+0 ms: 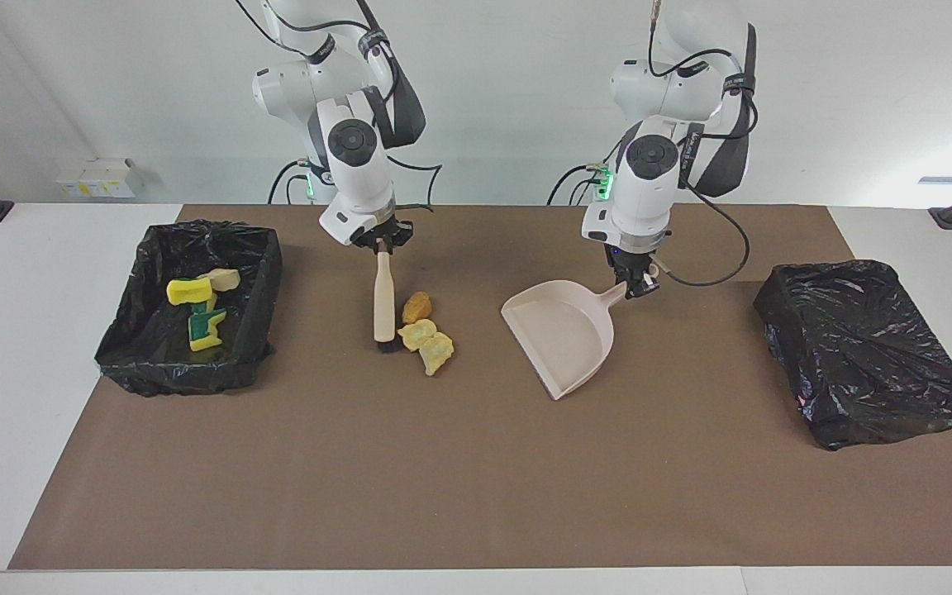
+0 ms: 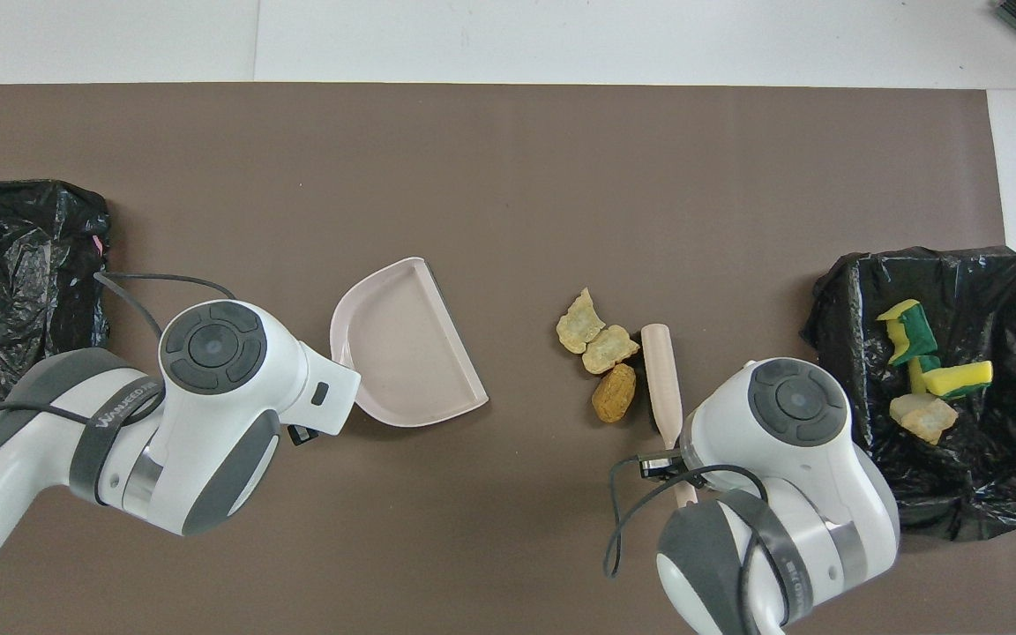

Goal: Sweep and dump trash in bin
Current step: 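Sweep the crusts toward the dustpan with the brush in the right gripper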

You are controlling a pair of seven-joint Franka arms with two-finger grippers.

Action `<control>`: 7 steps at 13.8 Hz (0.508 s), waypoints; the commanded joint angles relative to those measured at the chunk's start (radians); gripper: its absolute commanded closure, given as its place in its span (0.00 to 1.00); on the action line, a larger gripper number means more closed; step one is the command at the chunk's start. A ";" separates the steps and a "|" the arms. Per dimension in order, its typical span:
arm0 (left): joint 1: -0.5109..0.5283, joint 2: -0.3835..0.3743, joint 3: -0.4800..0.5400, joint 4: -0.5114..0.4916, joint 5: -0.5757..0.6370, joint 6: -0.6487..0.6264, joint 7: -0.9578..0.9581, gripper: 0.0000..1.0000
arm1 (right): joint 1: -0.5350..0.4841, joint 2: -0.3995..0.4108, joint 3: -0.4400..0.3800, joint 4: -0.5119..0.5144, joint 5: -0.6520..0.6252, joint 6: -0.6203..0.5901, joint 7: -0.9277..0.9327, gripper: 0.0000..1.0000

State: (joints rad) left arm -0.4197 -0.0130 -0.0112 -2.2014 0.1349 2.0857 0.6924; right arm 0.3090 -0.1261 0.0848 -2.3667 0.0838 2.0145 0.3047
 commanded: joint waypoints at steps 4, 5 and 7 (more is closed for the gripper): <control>-0.005 -0.028 0.005 -0.037 0.008 0.022 -0.030 1.00 | 0.024 0.023 0.004 -0.016 0.002 0.102 0.118 1.00; -0.005 -0.028 0.005 -0.037 0.008 0.022 -0.030 1.00 | 0.063 0.052 0.004 -0.005 0.002 0.113 0.222 1.00; -0.005 -0.030 0.005 -0.037 0.009 0.020 -0.030 1.00 | 0.076 0.077 0.006 0.009 0.010 0.147 0.315 1.00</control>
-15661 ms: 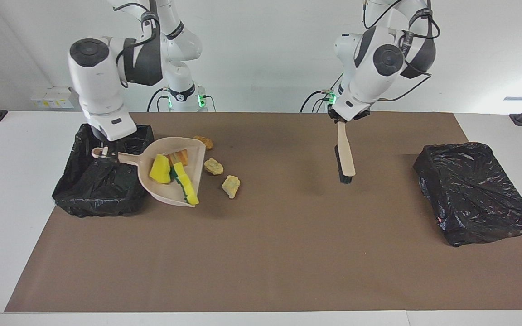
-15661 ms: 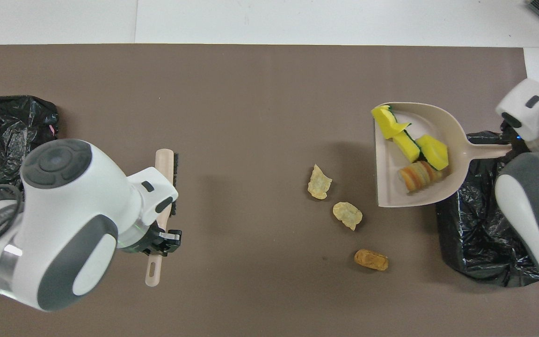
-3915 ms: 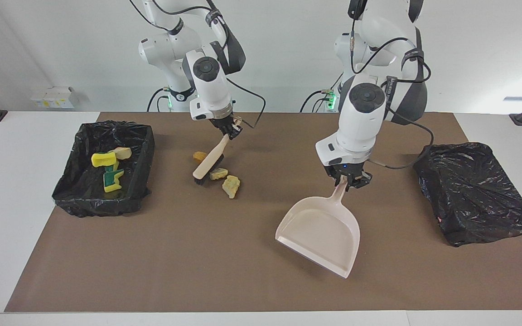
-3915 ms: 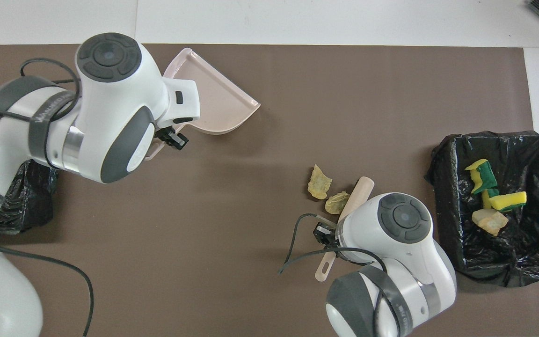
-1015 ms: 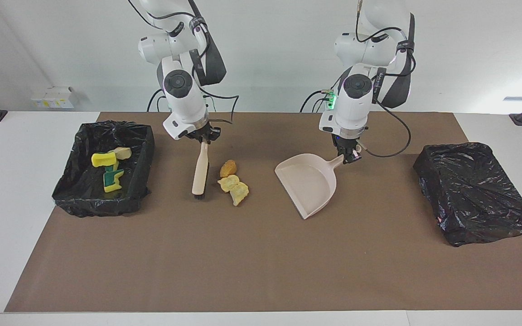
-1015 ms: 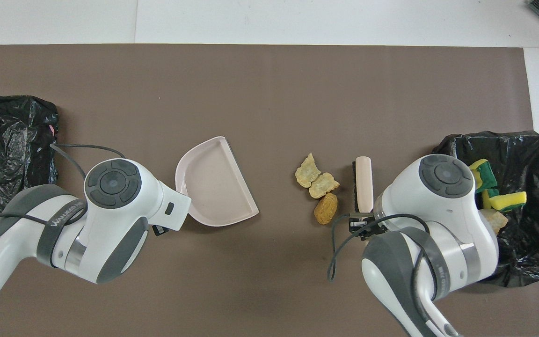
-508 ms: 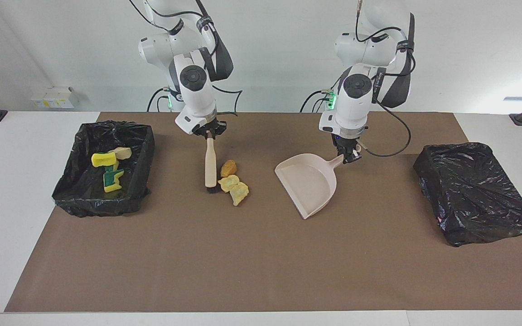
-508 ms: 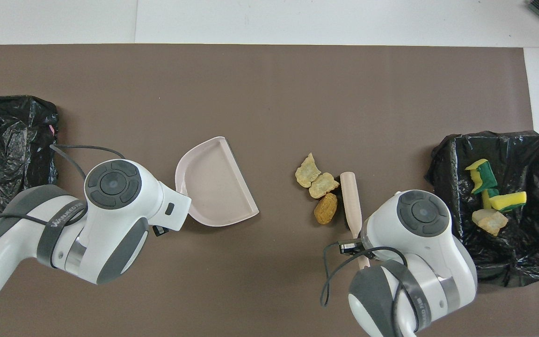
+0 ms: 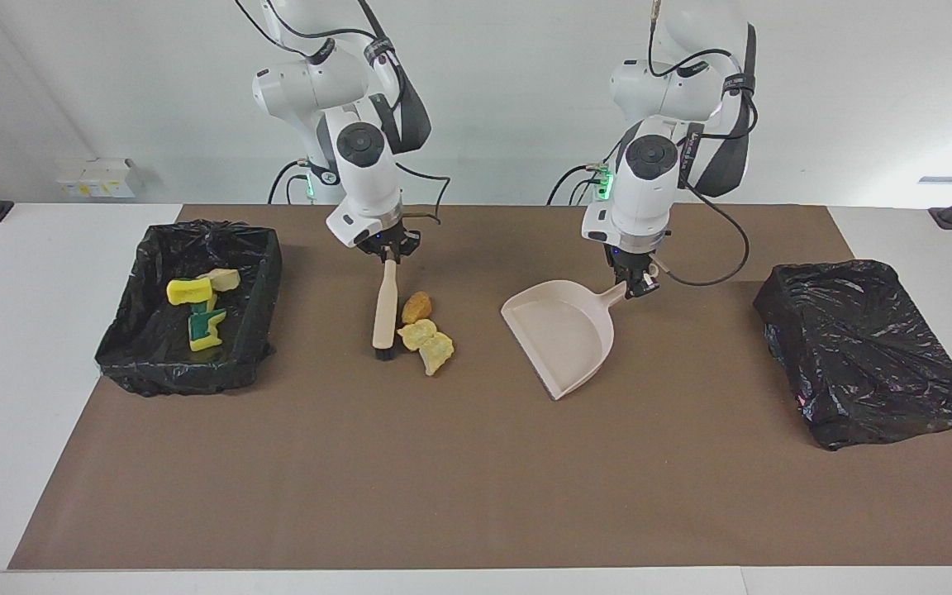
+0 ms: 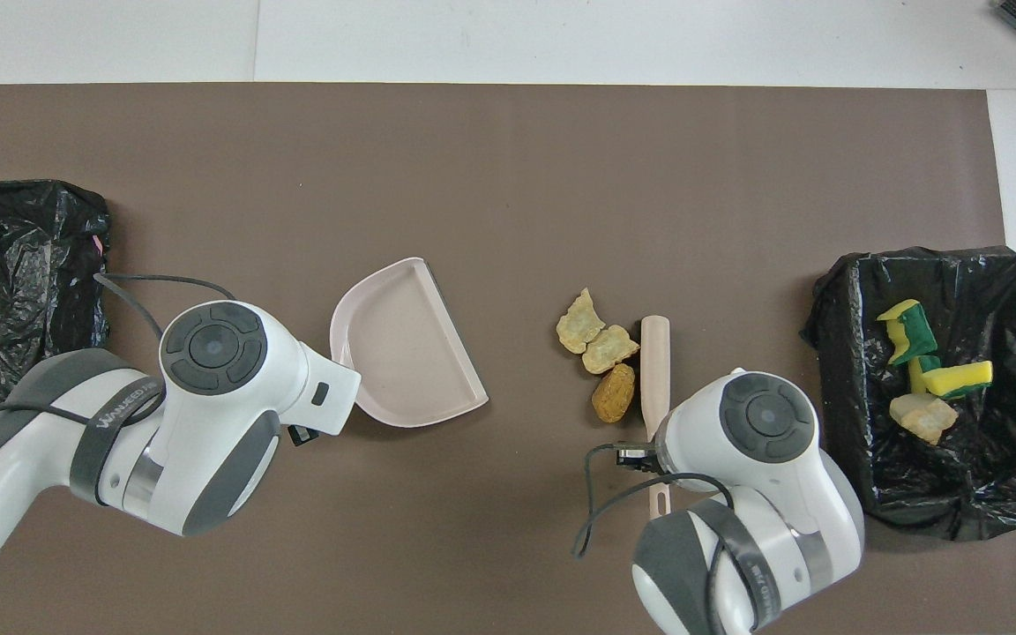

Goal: Sweep and dump trash in bin
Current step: 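Sweep the crusts toward the dustpan with the brush in the right gripper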

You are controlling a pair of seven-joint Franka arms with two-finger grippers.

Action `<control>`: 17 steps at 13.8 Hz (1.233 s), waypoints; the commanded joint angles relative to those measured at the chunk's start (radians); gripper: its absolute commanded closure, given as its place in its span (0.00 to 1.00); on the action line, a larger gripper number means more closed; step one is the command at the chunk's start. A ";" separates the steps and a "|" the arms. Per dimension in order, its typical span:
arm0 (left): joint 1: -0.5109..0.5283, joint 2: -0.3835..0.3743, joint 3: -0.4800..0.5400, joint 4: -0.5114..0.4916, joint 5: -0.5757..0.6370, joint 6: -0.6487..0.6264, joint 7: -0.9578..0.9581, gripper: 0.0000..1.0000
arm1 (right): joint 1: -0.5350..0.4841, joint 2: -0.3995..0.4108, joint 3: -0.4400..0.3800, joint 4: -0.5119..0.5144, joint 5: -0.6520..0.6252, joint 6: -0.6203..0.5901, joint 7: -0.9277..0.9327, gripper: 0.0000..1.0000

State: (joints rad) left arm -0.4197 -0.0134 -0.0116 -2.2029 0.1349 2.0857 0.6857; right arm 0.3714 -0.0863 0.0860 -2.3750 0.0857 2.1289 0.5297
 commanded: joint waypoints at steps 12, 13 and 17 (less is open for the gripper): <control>-0.025 -0.040 0.002 -0.047 0.008 0.020 -0.026 1.00 | 0.104 0.290 0.026 0.336 0.083 0.037 0.204 1.00; -0.025 -0.040 0.004 -0.047 0.008 0.020 -0.026 1.00 | 0.116 0.286 0.029 0.336 0.083 0.037 0.147 1.00; -0.027 -0.040 0.002 -0.047 0.008 0.022 -0.037 1.00 | 0.138 0.278 0.047 0.330 0.086 0.036 -0.077 1.00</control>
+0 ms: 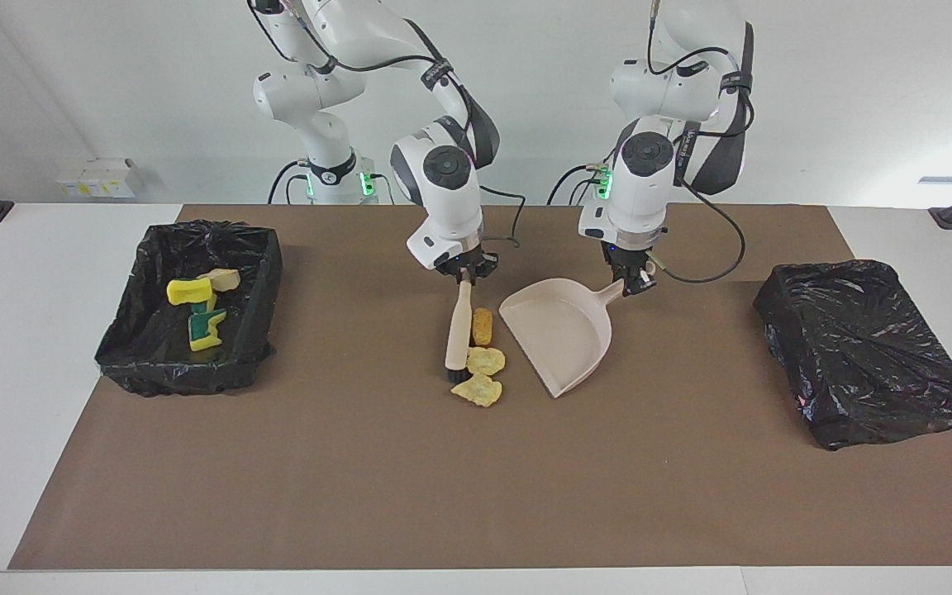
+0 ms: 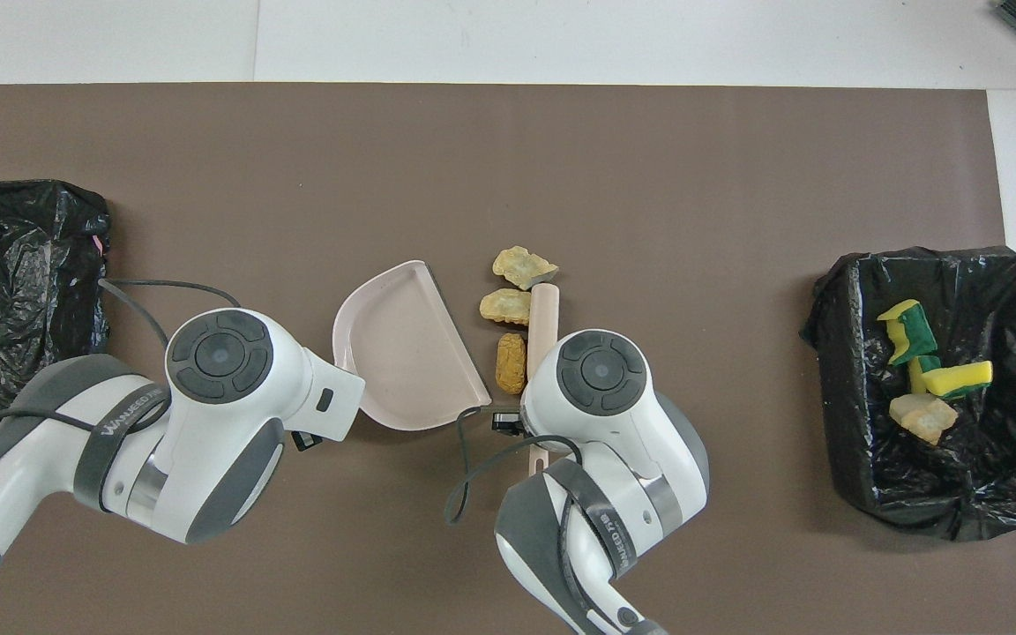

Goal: Sweep and dump trash in bin
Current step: 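Sweep the remaining crust into the dustpan with the right gripper's brush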

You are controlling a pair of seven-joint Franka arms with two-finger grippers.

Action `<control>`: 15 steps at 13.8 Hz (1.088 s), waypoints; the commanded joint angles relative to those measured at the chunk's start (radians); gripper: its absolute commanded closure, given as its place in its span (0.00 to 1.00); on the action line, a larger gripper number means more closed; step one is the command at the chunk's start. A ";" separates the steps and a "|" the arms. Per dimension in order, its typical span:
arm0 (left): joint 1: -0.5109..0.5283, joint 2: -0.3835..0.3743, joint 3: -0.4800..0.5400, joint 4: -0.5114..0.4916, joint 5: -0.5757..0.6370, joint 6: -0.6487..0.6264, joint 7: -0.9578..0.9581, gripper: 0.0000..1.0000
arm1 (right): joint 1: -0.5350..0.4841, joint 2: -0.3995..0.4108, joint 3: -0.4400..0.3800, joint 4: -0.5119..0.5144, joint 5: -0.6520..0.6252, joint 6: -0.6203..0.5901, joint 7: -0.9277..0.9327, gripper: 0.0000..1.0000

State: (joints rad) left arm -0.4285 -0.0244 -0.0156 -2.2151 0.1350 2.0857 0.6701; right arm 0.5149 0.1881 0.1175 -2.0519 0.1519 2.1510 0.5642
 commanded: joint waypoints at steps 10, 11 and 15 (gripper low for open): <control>-0.016 -0.017 0.008 -0.017 0.005 0.022 -0.043 1.00 | -0.116 -0.099 0.083 0.078 0.106 -0.151 -0.196 1.00; -0.013 -0.014 0.008 -0.011 -0.011 0.025 -0.049 1.00 | -0.139 -0.098 0.082 0.078 0.057 -0.151 -0.196 1.00; -0.010 -0.008 0.009 -0.005 -0.029 0.028 -0.055 1.00 | -0.239 -0.052 0.083 0.084 -0.098 -0.128 -0.217 1.00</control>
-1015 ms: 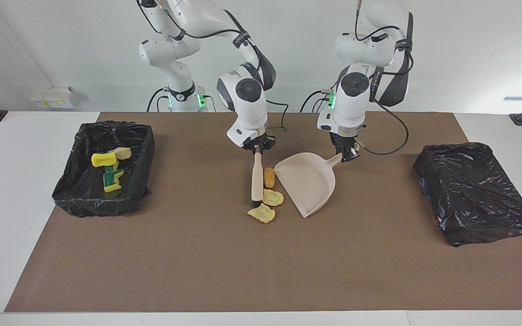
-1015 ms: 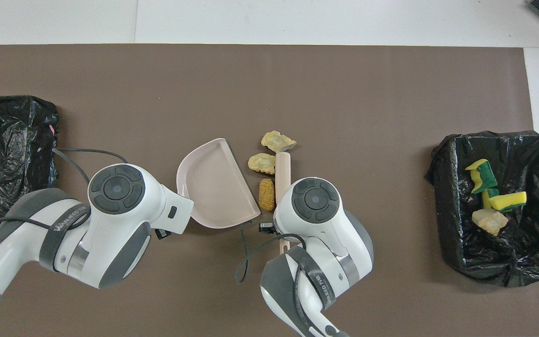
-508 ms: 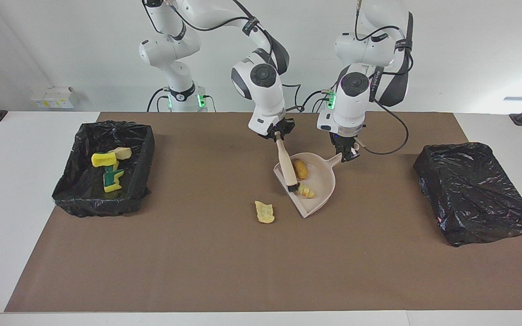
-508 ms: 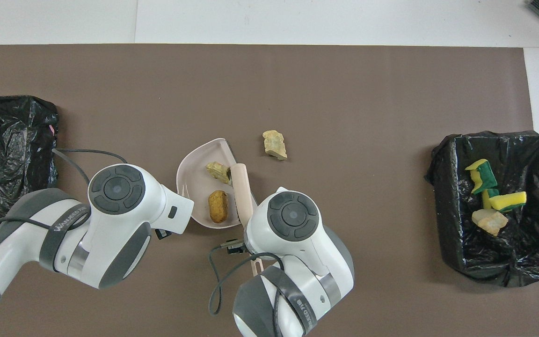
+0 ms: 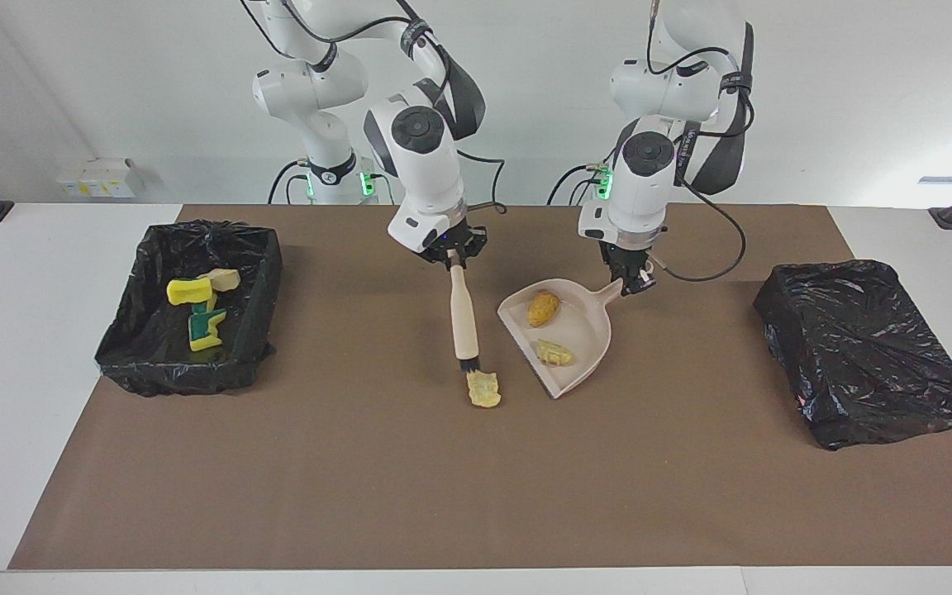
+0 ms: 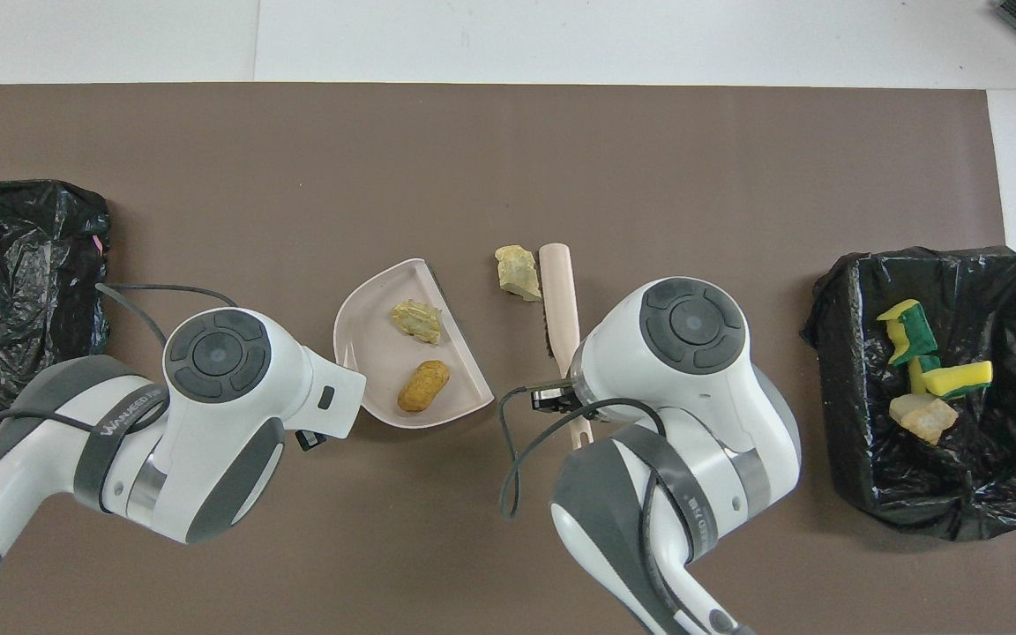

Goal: Sweep and dump trash in bin
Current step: 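Sweep the remaining crust into the dustpan with the right gripper's brush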

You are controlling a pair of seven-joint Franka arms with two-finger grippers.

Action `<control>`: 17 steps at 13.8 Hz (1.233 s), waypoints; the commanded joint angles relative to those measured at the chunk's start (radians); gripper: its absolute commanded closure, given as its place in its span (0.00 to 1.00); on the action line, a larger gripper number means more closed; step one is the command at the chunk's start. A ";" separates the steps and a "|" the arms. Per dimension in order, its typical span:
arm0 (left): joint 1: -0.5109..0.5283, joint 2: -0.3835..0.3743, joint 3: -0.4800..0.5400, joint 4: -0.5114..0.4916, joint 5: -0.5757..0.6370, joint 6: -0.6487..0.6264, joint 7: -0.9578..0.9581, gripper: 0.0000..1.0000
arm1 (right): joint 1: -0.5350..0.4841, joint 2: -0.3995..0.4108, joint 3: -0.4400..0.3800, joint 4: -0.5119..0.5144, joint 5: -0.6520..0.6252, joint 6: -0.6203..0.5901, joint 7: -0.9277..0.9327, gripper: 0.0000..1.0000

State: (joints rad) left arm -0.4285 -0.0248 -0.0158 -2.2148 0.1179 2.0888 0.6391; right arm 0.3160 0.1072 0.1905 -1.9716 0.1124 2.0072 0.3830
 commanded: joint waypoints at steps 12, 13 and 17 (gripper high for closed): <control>-0.004 -0.006 0.010 -0.006 -0.027 0.045 -0.052 1.00 | 0.136 0.144 0.053 0.019 -0.111 0.147 -0.217 1.00; -0.004 -0.006 0.010 -0.006 -0.027 0.045 -0.052 1.00 | 0.138 0.140 0.058 0.019 -0.111 0.143 -0.217 1.00; -0.001 -0.004 0.011 -0.006 -0.047 0.048 -0.074 1.00 | 0.121 0.070 0.056 0.023 -0.106 0.056 -0.208 1.00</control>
State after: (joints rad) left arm -0.4278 -0.0228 -0.0117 -2.2151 0.0943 2.1123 0.5913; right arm 0.4609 0.2333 0.2395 -1.9482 0.0044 2.1263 0.2064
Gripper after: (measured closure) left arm 0.687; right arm 0.740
